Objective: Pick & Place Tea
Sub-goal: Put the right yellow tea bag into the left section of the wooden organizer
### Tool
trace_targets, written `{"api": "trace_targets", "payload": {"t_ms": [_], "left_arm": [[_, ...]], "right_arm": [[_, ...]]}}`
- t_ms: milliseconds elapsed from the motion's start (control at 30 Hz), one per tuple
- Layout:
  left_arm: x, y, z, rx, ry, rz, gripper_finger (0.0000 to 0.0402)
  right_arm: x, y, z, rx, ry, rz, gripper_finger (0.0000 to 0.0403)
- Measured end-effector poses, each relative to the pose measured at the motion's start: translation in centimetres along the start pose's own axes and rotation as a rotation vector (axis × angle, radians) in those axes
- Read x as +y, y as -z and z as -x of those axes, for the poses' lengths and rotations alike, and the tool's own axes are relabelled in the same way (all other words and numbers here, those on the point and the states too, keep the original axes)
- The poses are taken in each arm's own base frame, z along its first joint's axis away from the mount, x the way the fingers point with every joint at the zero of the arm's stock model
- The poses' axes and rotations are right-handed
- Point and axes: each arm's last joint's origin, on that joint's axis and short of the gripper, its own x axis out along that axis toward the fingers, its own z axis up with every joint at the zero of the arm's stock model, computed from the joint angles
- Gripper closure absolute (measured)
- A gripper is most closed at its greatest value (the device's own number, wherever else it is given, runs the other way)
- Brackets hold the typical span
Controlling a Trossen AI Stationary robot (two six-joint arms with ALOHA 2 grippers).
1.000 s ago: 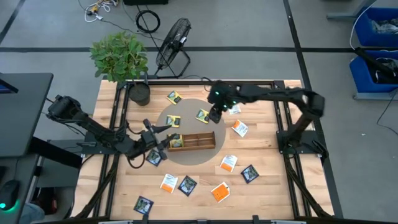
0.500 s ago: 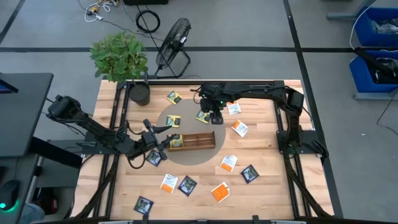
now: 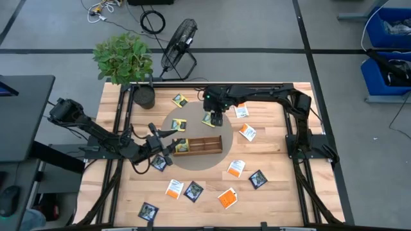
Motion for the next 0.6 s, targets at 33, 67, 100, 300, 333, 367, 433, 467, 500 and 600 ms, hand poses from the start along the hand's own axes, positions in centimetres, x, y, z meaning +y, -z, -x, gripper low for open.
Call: {"api": "trace_targets", "payload": {"t_ms": [33,67,100,300,333,367,433,467,500,600], "left_arm": [[0.0,0.0,0.0,-0.003,0.0,0.001,0.0211],[0.0,-0.1,0.0,-0.003,0.0,-0.005,0.0211],[0.0,0.0,0.0,-0.003,0.0,-0.011,0.0211],[0.2,-0.1,-0.3,-0.006,-0.015,-0.018,0.0211],[0.3,0.0,-0.4,-0.005,-0.022,-0.019,0.0211],[0.4,0.0,-0.5,-0.005,-0.027,-0.019,0.0211],[0.6,0.0,-0.8,-0.009,-0.022,-0.02,0.0211],[0.7,0.0,-0.9,-0.012,-0.013,-0.02,0.0211],[0.7,-0.1,-1.0,-0.018,-0.005,-0.017,0.0211],[0.9,-0.2,-1.3,-0.034,0.015,-0.007,0.0211]], "right_arm": [[-0.1,0.0,0.0,0.002,-0.009,-0.032,0.0179],[-0.1,0.1,0.0,0.005,-0.028,-0.055,0.0179],[0.0,0.1,0.0,0.007,-0.042,-0.075,0.0179],[0.0,-0.5,1.0,0.004,-0.086,-0.126,0.0179],[-0.1,-0.9,1.4,-0.009,-0.085,-0.124,0.0179],[-0.1,-1.2,1.9,-0.019,-0.083,-0.125,0.0179],[-0.3,-1.9,2.7,-0.045,-0.08,-0.141,0.0179],[-0.4,-2.2,3.0,-0.058,-0.081,-0.159,0.0179],[-0.5,-2.5,3.0,-0.063,-0.087,-0.181,0.0179],[-0.7,-2.8,1.9,-0.025,-0.128,-0.236,0.0179]]}}
